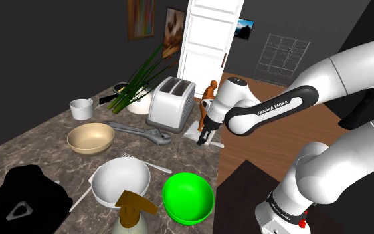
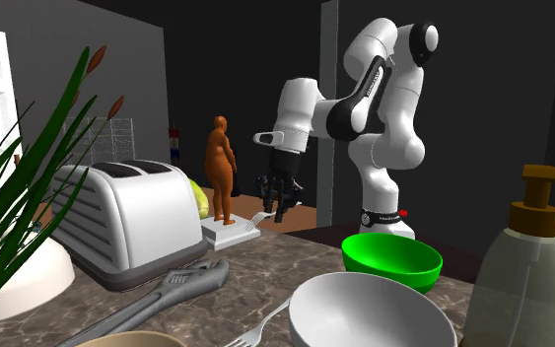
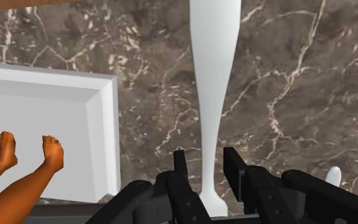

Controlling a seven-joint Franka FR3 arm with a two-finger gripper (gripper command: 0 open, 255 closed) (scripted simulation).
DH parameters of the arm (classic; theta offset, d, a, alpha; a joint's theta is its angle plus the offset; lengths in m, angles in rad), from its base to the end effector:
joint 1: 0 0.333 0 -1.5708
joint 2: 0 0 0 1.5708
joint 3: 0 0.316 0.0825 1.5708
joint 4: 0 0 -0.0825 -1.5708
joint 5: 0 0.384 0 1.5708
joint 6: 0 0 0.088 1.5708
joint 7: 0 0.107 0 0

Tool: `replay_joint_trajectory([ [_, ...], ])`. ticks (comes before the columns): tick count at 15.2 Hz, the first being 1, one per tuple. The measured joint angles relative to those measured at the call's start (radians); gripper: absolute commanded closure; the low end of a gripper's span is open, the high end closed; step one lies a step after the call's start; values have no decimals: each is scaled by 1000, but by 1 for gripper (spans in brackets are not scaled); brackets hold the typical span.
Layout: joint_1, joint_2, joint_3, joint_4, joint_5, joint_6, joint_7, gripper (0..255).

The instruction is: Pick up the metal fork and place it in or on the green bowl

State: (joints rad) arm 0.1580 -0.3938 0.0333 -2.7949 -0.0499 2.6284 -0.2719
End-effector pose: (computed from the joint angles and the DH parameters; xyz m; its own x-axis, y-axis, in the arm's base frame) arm 0.3776 0.0735 0.3442 0.8527 0.4813 0.2032 0.4697 -0.8766 0.1048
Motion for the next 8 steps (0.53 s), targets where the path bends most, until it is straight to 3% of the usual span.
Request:
replay_joint_trajectory([
  [8,6,-91,-8,51,9,-142,-14,255],
])
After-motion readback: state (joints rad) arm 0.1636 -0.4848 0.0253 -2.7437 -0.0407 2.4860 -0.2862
